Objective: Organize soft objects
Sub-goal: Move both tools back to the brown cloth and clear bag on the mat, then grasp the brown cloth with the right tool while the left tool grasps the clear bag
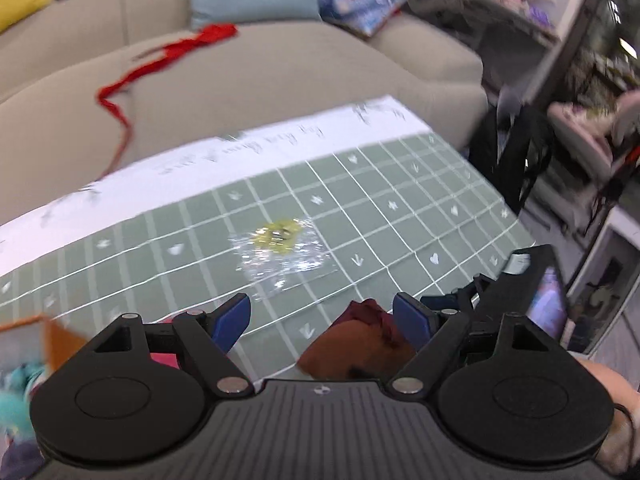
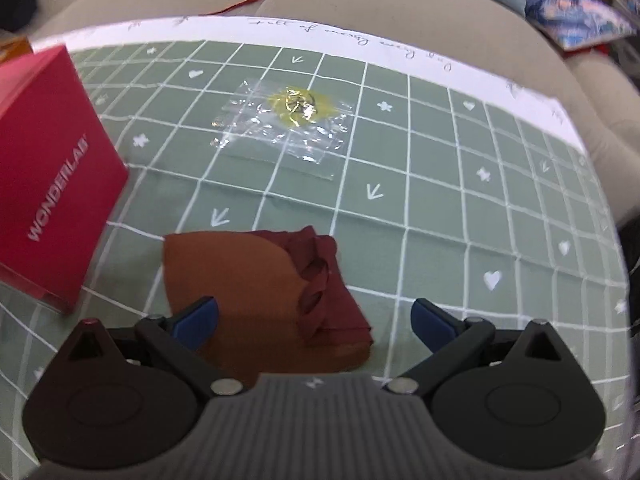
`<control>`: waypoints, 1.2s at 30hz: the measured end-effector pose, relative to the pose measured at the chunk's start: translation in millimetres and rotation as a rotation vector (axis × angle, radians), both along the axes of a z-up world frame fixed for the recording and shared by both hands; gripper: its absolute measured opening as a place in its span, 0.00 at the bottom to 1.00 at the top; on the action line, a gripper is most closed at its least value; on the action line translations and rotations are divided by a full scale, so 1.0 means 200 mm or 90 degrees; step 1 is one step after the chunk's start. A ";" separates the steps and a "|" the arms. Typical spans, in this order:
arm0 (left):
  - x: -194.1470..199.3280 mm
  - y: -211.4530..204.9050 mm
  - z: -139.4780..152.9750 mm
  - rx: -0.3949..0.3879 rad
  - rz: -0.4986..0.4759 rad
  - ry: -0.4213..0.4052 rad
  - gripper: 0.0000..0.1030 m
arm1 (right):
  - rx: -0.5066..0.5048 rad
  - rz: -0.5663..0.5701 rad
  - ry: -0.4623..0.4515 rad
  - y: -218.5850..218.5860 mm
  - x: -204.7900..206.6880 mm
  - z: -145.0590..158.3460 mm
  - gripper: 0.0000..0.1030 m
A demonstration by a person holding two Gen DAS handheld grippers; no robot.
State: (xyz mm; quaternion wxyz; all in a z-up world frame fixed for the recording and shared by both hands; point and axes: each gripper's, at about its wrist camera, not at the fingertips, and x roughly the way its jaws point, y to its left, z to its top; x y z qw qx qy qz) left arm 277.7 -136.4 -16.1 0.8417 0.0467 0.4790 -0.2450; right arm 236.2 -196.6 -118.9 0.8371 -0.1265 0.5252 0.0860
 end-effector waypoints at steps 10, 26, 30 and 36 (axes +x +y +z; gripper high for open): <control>0.38 -0.17 -0.27 -0.007 0.075 0.112 0.87 | 0.079 -0.015 0.016 -0.10 -0.01 -0.03 0.98; 0.76 -0.23 -0.58 0.059 0.224 0.167 0.87 | 0.084 0.039 0.015 -0.04 -0.04 -0.06 0.97; 0.77 -0.32 -0.63 0.131 0.170 0.134 0.89 | 0.087 0.047 0.015 -0.05 -0.05 -0.05 0.98; 0.78 -0.35 -0.65 0.138 0.193 0.108 1.00 | 0.090 0.053 0.015 -0.06 -0.05 -0.05 0.98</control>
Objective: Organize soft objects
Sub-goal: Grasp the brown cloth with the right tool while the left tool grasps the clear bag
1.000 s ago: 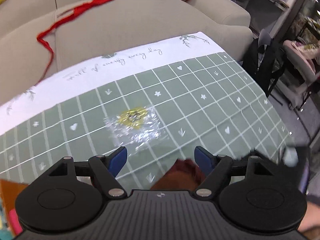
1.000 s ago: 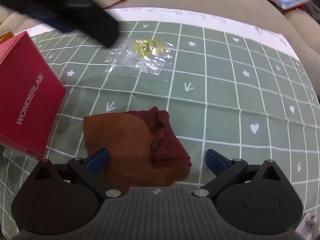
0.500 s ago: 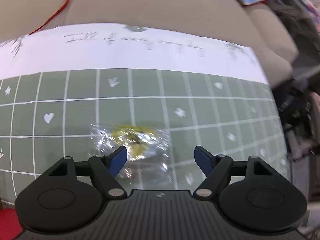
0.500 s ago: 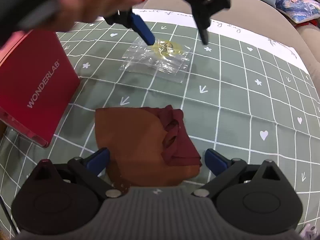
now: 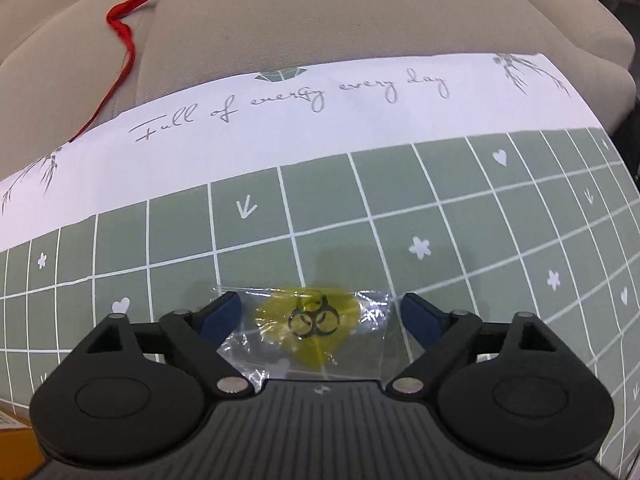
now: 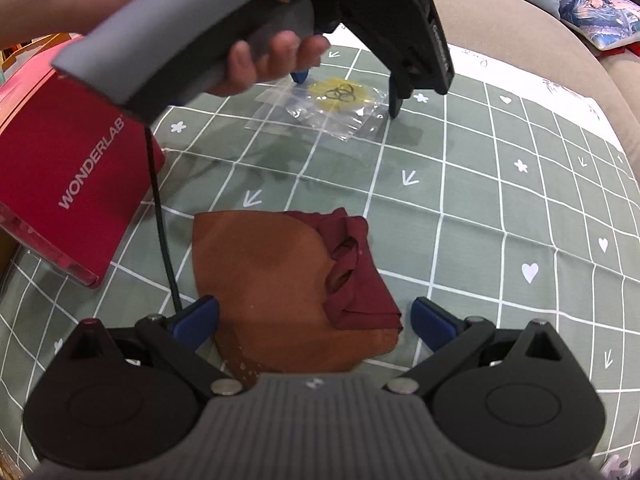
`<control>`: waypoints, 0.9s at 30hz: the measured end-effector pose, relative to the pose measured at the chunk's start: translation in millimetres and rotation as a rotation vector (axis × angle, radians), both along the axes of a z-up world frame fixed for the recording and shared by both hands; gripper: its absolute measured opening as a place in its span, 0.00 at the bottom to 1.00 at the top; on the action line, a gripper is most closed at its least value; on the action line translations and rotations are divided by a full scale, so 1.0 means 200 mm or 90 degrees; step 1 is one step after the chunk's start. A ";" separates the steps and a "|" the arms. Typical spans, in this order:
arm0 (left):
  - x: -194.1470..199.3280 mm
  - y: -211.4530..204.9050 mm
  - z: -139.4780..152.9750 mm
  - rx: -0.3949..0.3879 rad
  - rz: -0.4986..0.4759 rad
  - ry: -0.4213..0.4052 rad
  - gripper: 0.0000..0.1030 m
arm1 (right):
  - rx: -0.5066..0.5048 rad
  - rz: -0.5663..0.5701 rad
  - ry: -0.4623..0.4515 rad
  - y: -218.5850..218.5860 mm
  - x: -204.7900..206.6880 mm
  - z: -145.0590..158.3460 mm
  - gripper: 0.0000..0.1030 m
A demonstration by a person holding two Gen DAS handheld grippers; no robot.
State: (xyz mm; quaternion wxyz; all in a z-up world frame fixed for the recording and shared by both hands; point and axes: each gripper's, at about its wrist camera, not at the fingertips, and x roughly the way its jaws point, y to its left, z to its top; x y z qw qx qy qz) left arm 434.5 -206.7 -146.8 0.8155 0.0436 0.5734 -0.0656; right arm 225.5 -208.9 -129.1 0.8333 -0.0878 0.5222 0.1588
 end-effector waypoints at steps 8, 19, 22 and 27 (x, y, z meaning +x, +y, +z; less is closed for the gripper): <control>-0.04 0.00 0.04 -0.005 -0.023 -0.013 0.68 | -0.006 0.006 0.001 0.00 0.00 0.01 0.79; -0.15 -0.02 0.08 -0.005 -0.062 -0.026 0.02 | 0.006 0.018 0.009 0.01 -0.02 0.08 0.07; -0.18 0.00 0.11 -0.003 -0.070 -0.048 0.01 | 0.007 0.020 0.016 0.01 -0.02 0.08 0.07; -0.24 0.07 0.24 -0.087 -0.041 -0.045 0.01 | -0.001 0.009 0.020 0.00 0.00 0.09 0.07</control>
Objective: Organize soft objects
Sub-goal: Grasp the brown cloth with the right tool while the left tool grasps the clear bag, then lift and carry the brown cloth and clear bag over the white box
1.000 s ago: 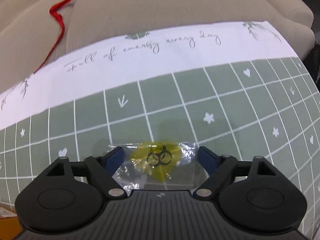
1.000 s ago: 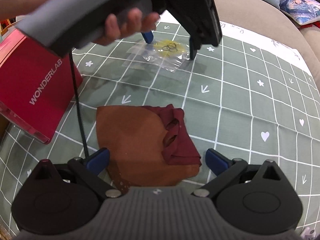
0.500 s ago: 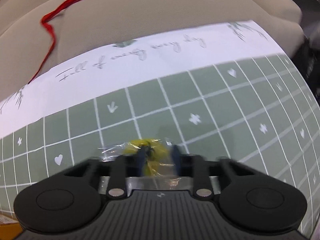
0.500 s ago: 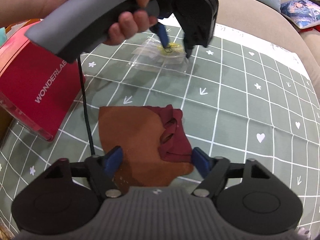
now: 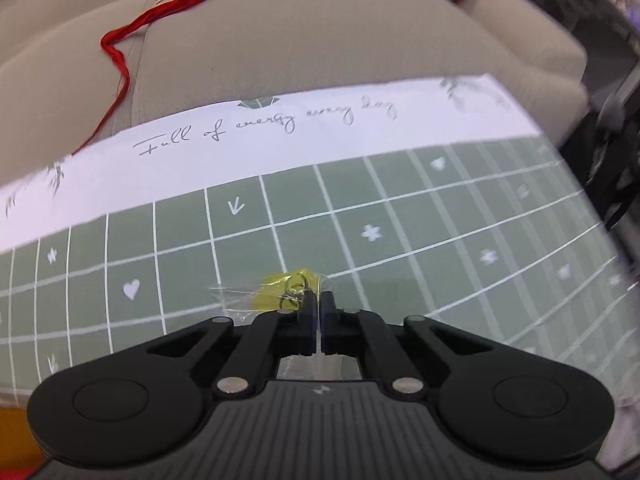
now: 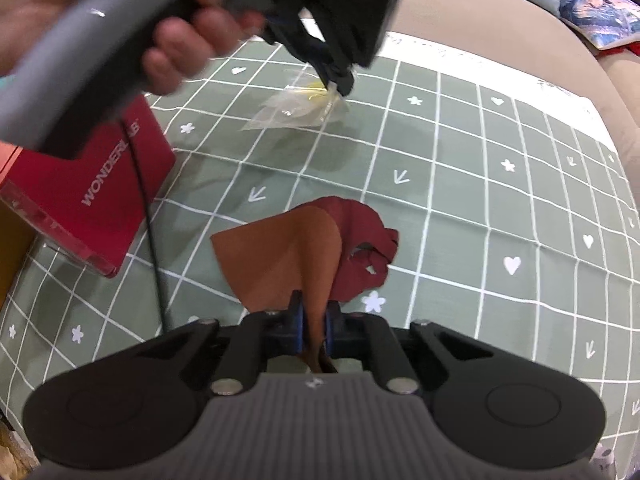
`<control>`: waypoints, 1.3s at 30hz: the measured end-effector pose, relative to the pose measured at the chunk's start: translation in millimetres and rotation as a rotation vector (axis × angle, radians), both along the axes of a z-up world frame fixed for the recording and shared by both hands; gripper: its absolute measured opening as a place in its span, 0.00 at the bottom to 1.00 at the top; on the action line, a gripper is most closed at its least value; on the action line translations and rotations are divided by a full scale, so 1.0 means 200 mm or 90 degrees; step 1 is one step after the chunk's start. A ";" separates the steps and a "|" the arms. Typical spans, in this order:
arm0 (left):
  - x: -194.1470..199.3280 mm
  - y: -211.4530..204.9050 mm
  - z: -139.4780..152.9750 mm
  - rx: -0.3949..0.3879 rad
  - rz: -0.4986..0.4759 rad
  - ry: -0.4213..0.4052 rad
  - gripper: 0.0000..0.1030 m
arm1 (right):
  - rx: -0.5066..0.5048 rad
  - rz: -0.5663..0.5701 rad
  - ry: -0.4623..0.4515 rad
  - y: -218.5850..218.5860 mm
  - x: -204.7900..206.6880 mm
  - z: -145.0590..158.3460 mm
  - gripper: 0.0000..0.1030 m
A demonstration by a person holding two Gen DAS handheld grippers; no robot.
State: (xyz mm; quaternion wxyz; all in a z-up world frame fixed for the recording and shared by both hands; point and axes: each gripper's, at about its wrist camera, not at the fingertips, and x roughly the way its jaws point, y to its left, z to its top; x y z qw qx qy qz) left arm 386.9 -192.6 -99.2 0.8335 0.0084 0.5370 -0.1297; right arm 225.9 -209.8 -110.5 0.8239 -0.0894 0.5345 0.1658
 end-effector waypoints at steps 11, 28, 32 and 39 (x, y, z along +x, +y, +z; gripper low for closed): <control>-0.23 0.24 0.42 -0.126 0.000 -0.040 0.01 | -0.006 -0.070 -0.041 -0.04 -0.02 0.13 0.07; -0.81 1.28 0.92 -0.105 0.142 -0.102 0.01 | 0.090 -0.041 -0.209 0.41 -0.24 0.90 0.07; -0.98 1.50 0.85 -0.086 0.170 -0.094 0.01 | 0.125 0.043 -0.208 0.67 -0.30 0.96 0.07; -1.21 1.81 0.64 -0.059 0.215 -0.048 0.02 | 0.126 0.161 -0.137 1.08 -0.36 0.86 0.07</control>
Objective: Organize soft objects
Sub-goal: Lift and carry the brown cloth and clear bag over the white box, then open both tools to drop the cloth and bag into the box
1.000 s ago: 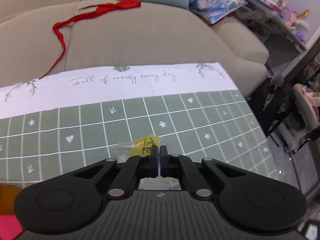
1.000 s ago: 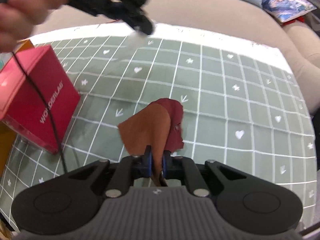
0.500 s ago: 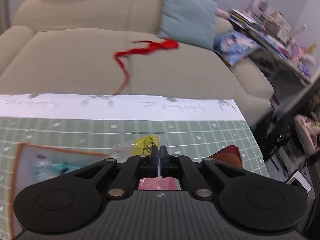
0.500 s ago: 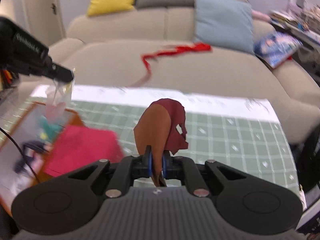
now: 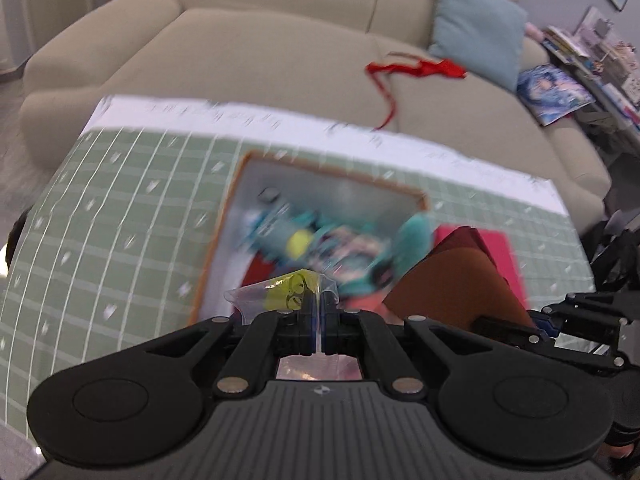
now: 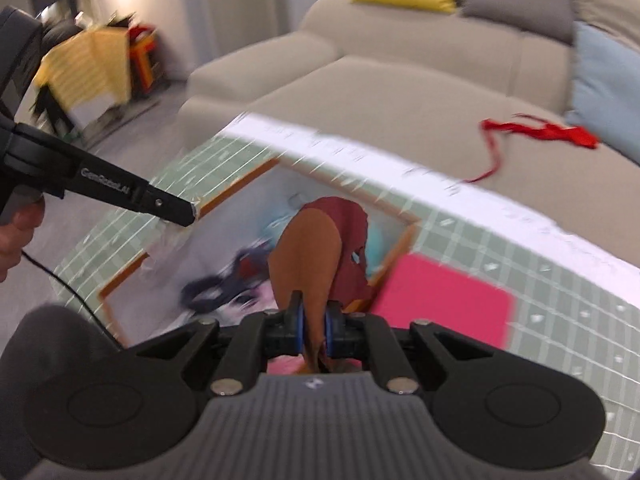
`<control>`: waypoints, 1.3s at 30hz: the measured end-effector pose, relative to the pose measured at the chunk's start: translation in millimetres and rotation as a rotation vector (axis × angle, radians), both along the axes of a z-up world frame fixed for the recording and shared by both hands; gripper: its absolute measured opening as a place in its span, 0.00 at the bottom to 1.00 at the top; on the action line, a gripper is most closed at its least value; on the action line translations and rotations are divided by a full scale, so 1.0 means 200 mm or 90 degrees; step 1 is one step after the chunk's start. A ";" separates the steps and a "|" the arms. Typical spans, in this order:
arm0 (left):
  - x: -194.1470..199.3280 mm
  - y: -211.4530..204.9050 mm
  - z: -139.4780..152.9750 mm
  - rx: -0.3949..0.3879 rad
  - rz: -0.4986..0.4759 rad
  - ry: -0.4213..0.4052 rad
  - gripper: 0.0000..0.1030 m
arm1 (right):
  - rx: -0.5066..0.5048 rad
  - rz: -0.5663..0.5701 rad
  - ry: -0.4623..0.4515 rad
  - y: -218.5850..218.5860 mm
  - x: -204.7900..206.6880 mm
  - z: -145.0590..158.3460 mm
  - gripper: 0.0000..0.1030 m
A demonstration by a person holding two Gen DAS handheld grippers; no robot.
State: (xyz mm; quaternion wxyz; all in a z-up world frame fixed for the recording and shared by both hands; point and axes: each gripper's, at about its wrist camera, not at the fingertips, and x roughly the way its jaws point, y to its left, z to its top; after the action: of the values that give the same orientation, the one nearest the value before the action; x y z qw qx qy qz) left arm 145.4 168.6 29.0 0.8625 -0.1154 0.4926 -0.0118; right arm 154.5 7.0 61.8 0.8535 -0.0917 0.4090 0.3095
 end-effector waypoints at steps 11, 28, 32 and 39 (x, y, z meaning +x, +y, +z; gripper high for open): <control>-0.14 0.15 -0.19 -0.034 -0.017 0.026 0.01 | -0.070 0.116 0.099 0.41 -0.14 -0.27 0.07; -0.26 0.17 -0.16 -0.037 0.005 -0.029 0.90 | -0.089 0.090 0.074 0.47 -0.17 -0.27 0.91; -0.30 0.13 -0.10 -0.029 0.005 -0.047 0.92 | -0.069 0.060 -0.002 0.44 -0.20 -0.18 0.97; -0.35 0.00 0.05 -0.015 0.000 -0.076 0.94 | -0.105 0.046 -0.103 0.38 -0.28 -0.04 0.97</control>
State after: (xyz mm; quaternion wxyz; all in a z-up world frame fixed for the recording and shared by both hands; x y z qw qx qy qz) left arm 74.7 167.7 38.4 0.8888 -0.1247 0.4403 -0.0247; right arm 99.4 82.9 53.4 0.8616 -0.2007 0.3595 0.2968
